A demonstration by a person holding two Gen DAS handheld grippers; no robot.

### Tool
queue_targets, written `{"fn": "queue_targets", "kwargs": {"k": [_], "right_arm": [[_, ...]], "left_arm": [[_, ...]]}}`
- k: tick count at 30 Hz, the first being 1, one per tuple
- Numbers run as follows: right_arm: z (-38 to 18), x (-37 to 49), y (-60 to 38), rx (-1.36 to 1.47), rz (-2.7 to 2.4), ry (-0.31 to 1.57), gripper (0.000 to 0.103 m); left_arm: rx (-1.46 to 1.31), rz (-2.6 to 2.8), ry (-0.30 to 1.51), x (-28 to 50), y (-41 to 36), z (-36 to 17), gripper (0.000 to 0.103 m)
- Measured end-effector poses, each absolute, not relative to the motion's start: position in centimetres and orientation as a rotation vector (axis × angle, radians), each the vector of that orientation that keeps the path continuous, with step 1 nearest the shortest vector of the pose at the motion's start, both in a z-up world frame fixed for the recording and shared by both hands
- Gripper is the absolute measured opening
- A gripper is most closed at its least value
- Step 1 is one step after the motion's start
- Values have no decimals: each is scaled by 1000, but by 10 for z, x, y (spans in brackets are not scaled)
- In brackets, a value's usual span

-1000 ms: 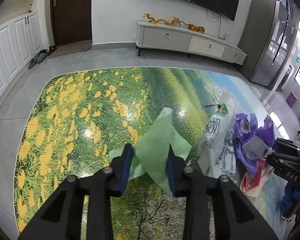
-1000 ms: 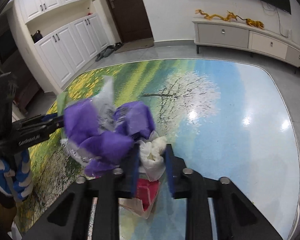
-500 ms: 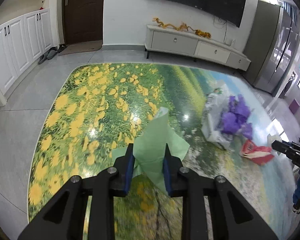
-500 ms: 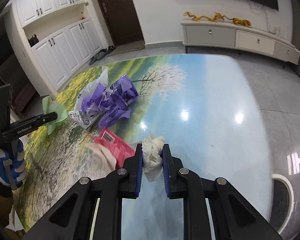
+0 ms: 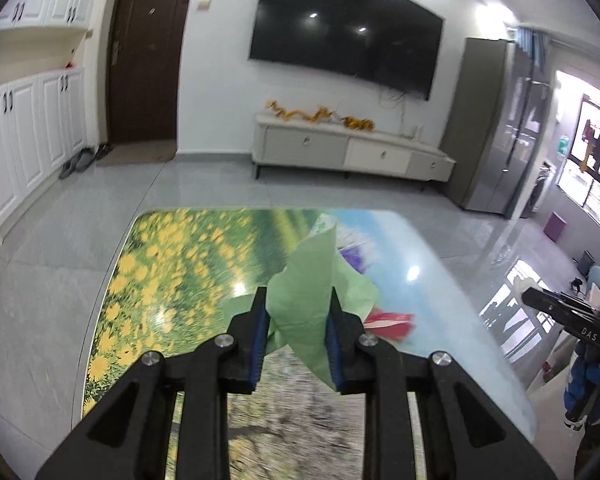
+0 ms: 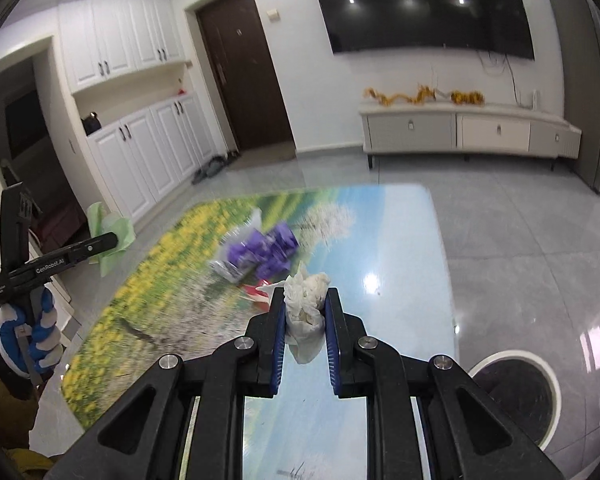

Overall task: Collect trash
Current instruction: 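Carry the green and white tissues over the bin and open both tools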

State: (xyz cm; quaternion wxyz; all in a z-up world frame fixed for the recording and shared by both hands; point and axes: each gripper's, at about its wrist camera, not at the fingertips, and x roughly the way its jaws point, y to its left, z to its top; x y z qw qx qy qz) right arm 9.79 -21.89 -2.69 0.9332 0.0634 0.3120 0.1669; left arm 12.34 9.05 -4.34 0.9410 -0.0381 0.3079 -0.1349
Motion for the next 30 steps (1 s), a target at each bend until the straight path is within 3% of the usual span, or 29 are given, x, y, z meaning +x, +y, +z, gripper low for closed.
{"fn": "queue_targets", "kwargs": {"k": [7,14,30], "right_arm": [[12,48,-252,131,293,520,18],[16,21,-312,155,176,477,19],[-119,58,-457,368,-47,709,22]], "left_arm": [[-34,-397,577,91,30,-7,24],[49,-543,595,92,-69,4,24],[216,-754,873,158,-302,-91,27]]}}
